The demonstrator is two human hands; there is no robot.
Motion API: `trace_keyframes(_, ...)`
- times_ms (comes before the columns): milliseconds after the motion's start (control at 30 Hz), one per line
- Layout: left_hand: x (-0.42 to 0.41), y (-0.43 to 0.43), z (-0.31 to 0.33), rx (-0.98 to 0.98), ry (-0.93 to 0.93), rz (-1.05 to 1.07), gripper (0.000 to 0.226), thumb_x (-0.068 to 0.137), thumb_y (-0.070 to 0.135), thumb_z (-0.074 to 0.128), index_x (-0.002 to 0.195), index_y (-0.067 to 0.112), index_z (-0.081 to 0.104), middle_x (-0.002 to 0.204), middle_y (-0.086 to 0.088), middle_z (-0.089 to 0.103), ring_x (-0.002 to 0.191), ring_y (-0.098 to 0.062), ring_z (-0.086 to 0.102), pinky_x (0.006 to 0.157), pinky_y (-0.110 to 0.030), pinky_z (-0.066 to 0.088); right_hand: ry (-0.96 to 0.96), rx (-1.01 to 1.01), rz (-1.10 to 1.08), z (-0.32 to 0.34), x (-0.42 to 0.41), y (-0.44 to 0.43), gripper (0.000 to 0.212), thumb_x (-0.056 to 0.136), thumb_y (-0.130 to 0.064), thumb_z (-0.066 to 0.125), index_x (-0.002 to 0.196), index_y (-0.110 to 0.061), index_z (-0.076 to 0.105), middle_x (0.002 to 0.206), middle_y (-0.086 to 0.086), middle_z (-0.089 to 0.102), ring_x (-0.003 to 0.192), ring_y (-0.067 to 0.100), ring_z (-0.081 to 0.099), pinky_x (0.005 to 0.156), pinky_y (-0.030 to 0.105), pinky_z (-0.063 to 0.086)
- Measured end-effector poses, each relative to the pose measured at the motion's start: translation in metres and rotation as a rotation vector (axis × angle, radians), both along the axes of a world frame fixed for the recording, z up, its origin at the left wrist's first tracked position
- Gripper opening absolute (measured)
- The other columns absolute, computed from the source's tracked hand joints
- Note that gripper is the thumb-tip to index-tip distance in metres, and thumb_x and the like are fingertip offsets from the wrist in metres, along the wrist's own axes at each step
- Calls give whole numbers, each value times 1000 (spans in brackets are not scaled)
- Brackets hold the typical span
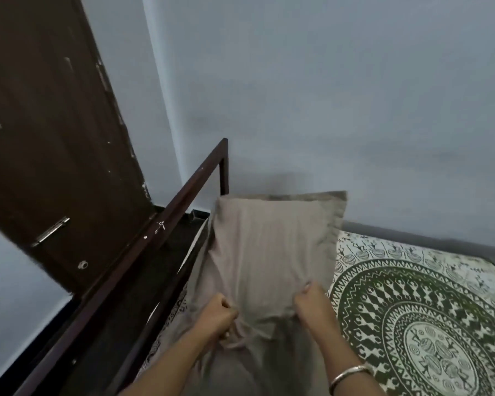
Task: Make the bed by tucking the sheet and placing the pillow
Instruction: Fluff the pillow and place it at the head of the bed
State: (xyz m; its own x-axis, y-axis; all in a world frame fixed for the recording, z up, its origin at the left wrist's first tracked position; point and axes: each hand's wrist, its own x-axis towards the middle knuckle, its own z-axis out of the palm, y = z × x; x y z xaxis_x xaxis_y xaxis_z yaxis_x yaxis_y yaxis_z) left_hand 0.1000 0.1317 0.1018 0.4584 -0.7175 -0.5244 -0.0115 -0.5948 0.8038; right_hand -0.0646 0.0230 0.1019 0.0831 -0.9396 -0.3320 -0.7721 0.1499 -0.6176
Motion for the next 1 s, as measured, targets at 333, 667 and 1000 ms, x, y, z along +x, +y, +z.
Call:
trace_keyframes(333, 72, -55, -19, 89, 74, -288, 18, 88, 8, 51, 76, 17, 42, 66, -5, 39, 51, -15, 39, 46, -21, 28, 162, 426, 239, -18, 56, 35, 22, 79, -37, 53, 79, -15, 49, 80, 13, 70, 52, 21, 58, 42, 21, 39)
trace_keyframes(667, 59, -118, -61, 39, -107, -269, 10, 86, 13, 58, 83, 17, 49, 79, -1, 54, 67, -14, 48, 61, -27, 38, 116, 319, 145, -59, 47, -21, 48, 88, -42, 58, 124, -13, 46, 121, 11, 59, 110, 25, 56, 84, 26, 41)
trace_keyframes(1000, 70, -206, -136, -95, -456, -326, 25, 81, 12, 63, 105, 12, 55, 113, -6, 53, 106, -20, 52, 89, -26, 39, 184, 16, 311, -142, 87, -125, 47, 92, -44, 49, 130, -17, 43, 130, 9, 49, 122, 28, 42, 100, 35, 32)
